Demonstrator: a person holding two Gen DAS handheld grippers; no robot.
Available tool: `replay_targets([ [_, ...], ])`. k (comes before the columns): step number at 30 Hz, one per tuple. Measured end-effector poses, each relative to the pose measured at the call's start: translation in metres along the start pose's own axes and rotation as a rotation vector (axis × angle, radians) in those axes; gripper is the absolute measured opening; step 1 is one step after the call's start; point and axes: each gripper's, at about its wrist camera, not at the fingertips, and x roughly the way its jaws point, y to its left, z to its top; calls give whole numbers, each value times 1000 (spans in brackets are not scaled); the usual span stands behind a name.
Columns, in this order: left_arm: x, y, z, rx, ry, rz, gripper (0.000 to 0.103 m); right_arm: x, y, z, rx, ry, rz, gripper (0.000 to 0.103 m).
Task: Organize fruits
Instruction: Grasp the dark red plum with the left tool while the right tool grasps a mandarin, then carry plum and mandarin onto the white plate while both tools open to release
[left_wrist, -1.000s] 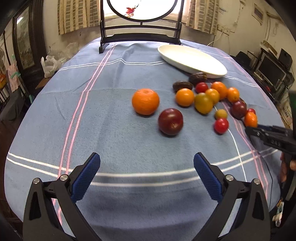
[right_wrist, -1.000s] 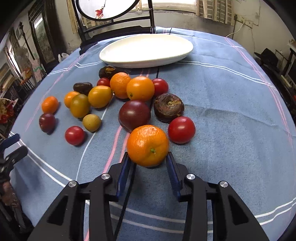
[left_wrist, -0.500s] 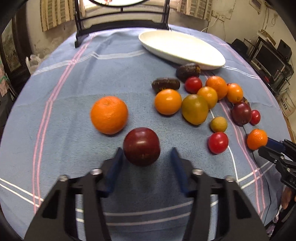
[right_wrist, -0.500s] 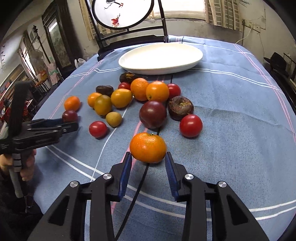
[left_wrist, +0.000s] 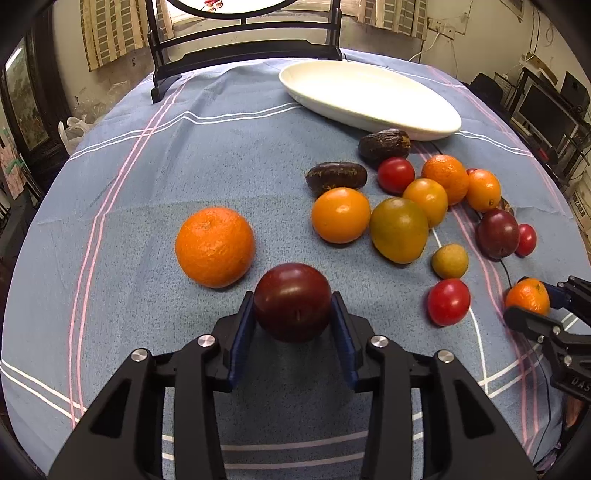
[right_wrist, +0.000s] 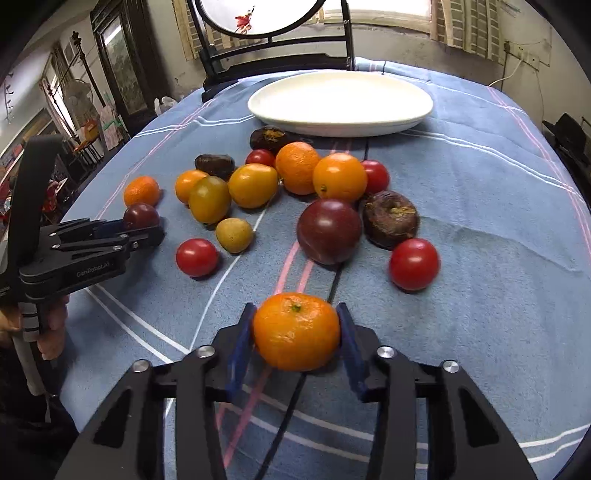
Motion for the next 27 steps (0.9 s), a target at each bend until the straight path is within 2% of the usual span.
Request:
replay_targets([
  [4,-1,1,0,2,-8,-12,36,-8,1,-3,-11,-11,12,43],
  [6,-6,0,-1,10,-9,-29,36,-20,-2,0,-15,-44,20,43],
  [8,-21,-5,3,43,-44,-53,36,-32,-5,8,-21,-84,21,43],
  [12,-47,-17,39,91,-120,-98,36,-57,-8,45,-60,-195,7,43],
  [15,-42,-24,79,87,-155,-89,36,-63,-7,88,-104,-281,7,43],
  [18,-19,-29,120,69,-159,-54,36,-40,-14,123,-100,-275,8,43],
  [21,15,-34,152,53,-140,-50,36,1,-30,149,-44,-203,13,43],
  [27,69,-44,186,46,-80,-29,37,64,-56,174,20,-97,-15,44],
])
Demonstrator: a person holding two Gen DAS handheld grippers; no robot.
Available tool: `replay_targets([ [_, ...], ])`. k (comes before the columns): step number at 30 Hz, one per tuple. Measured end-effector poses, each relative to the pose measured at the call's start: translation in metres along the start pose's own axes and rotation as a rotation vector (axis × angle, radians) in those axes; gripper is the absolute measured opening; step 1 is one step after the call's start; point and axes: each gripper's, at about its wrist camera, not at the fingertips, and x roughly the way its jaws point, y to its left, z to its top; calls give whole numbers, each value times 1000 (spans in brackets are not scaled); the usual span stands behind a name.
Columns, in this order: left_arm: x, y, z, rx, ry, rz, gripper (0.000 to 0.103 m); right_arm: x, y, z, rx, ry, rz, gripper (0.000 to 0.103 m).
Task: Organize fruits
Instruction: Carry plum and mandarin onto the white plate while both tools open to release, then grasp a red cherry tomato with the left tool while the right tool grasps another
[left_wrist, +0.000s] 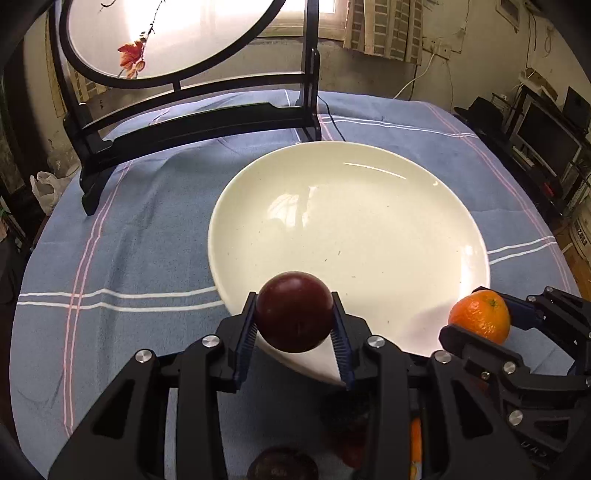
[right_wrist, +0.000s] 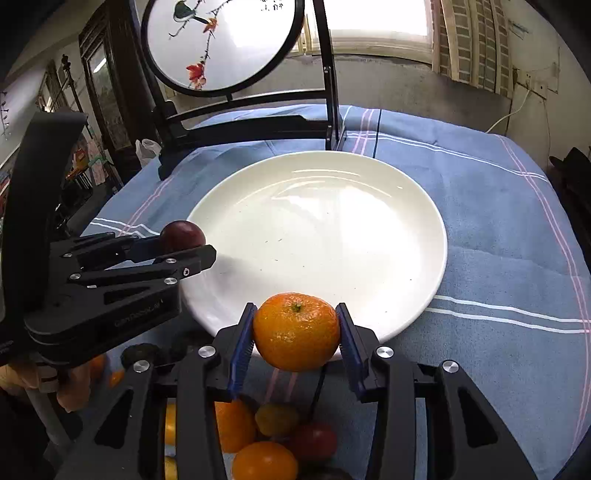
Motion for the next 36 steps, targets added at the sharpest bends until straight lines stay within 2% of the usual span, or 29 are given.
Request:
replay_targets([
  [2,11,-4,4,7,28,1,39,9,-2,3,25,26,10,45],
  [3,13,-4,5,-1,31,13,45,11,-4,3,41,28,18,46],
  [4,10,-2,4,-12,16,17,61,9,-3,1,52,21,22,49],
  [6,-7,-1,1,-26,-48,29,75,2,-3,-2,62,6,35,50],
  [9,-35,-1,-6,-4,-99,22,77,-19,4,-13,56,-15,46,50],
  [13,-71,5,-30,-16,-164,50,88,-53,4,-37,62,-34,59,54],
  [18,-105,16,-76,-28,-205,60,89,-93,1,-75,78,-73,21,56],
  [23,-120,31,-125,-53,-150,14,89,-119,2,-119,66,-83,-21,64],
  [26,-121,33,-152,-45,-100,0,89,-118,5,-142,51,-44,-51,64],
  [29,-122,35,-171,-55,-85,5,89,-110,4,-160,61,-3,-63,64],
  [32,-121,38,-184,-80,-52,-15,90,-100,1,-164,74,25,-82,63],
  [36,-121,32,-192,-65,-39,-25,90,-85,-4,-161,80,46,-107,62],
])
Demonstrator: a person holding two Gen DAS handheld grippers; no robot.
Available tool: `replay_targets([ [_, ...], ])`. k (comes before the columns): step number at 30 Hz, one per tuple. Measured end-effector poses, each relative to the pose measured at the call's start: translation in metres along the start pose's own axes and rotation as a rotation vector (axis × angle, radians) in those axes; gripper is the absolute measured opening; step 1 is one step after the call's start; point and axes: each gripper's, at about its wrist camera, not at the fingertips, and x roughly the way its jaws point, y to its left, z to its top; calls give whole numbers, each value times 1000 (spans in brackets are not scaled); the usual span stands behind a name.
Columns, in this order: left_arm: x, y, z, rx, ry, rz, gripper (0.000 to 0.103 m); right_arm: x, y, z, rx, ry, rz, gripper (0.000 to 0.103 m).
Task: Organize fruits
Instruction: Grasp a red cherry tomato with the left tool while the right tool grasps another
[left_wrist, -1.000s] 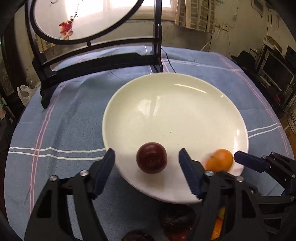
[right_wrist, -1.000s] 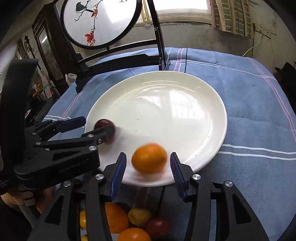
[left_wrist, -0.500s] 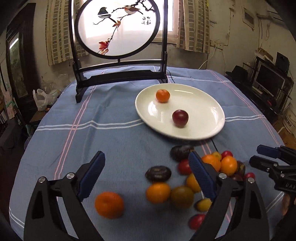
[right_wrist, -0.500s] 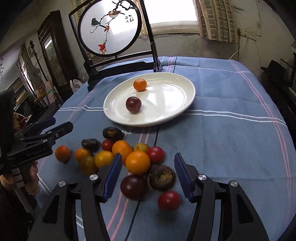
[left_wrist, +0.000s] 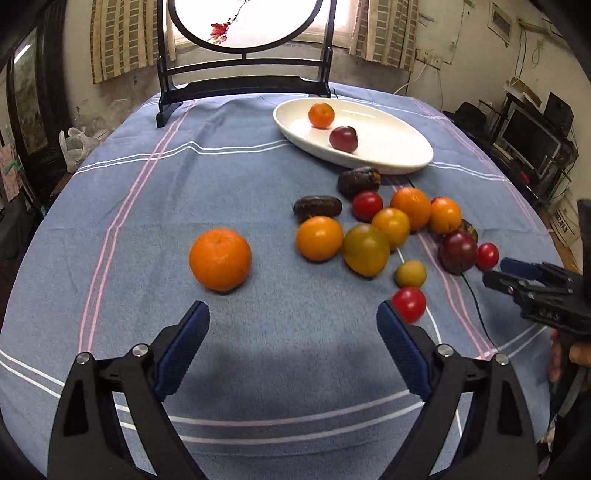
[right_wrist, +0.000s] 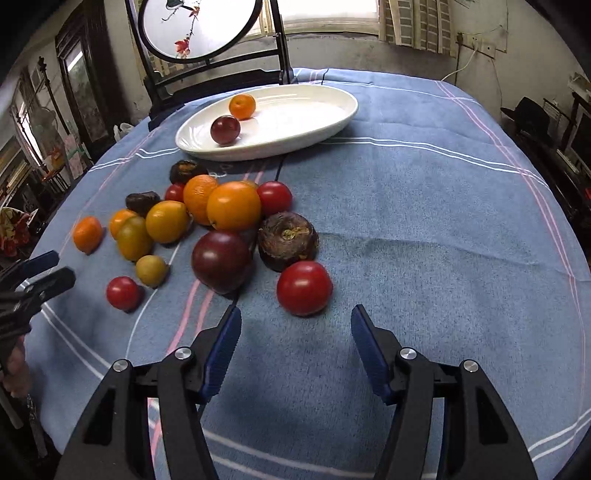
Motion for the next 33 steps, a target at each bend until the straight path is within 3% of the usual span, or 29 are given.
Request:
replay_targets([
  [4,4,-10,-2,28,22,-16,90,10,1,8,-1,8,-25,50],
  [7,7,-19,-1,50,33,-33,90,12,0,13,-6,8,-43,34],
  [15,28,-52,0,115,101,-52,90,-3,-5,2,-1,-15,2,32],
  [19,41,-68,1,136,142,-73,66,-14,-9,-5,-3,-30,22,32],
  [21,43,-76,3,152,126,-52,61,-18,-10,-7,-5,-37,32,32],
  [22,44,-79,4,156,119,-55,51,-20,-11,-8,-6,-39,36,32],
  [23,43,-81,6,160,111,-55,32,-21,-11,-9,-9,-41,40,32],
  [24,43,-83,6,167,102,-62,25,-23,-12,-10,-10,-43,42,32],
  [30,31,-86,8,231,80,-72,25,-40,-8,-7,-34,-82,70,32],
  [33,14,-82,22,234,26,-75,25,-53,-2,3,-55,-123,84,32],
])
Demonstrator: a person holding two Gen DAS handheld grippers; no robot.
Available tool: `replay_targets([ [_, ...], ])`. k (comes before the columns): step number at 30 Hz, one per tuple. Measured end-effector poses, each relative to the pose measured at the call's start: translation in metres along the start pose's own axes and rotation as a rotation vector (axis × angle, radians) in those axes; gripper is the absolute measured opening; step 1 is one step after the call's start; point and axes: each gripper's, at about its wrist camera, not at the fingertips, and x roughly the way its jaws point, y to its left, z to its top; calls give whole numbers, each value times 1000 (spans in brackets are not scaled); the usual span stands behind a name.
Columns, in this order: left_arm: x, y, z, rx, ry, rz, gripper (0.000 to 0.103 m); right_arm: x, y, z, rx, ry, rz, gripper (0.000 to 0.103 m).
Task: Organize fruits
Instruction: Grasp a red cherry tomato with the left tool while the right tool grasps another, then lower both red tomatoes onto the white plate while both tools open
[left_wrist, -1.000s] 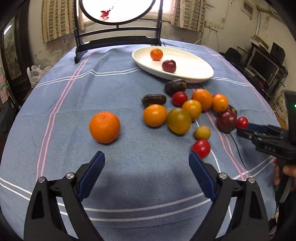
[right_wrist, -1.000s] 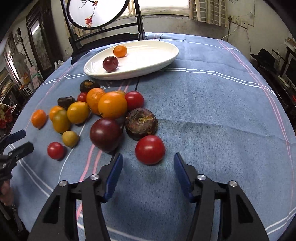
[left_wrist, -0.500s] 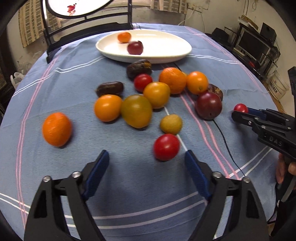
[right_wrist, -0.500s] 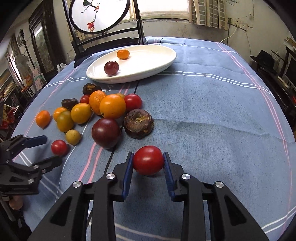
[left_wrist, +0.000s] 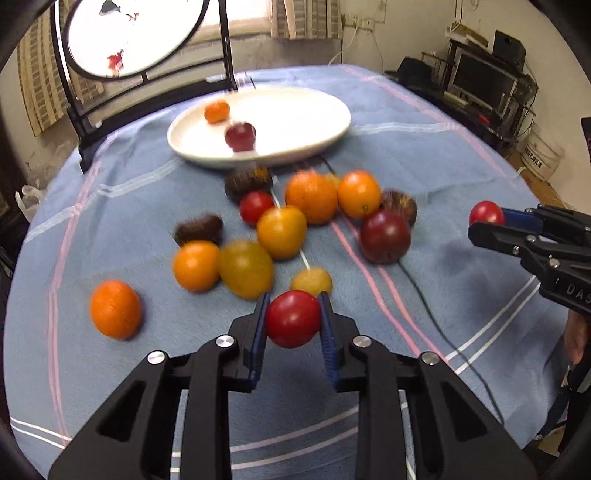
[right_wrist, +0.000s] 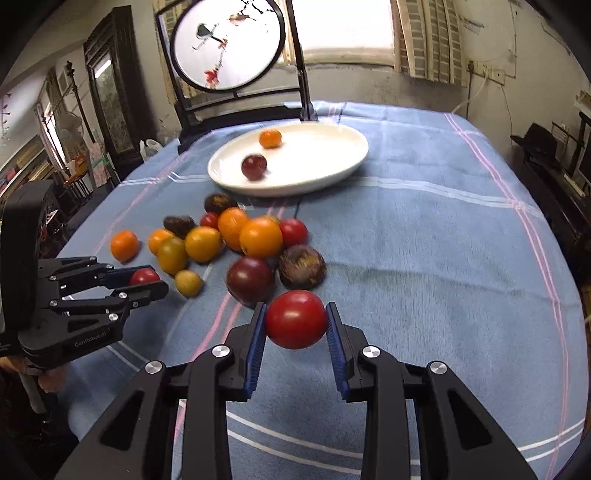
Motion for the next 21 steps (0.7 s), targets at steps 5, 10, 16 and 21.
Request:
replay_targets([
  [5,-24,20,44,-23,-97,21,26,-14,14,40,-66,-91,19,32],
  [10,-23,37,90,-32,-178,48,26,3,24,88,-115,-137,18,32],
  [16,34,65,133,-95,-134,102,26,77,23,130,-96,-48,8,32],
  [21,87,89,151,-165,-56,105,26,131,18,136,-57,38,6,32],
])
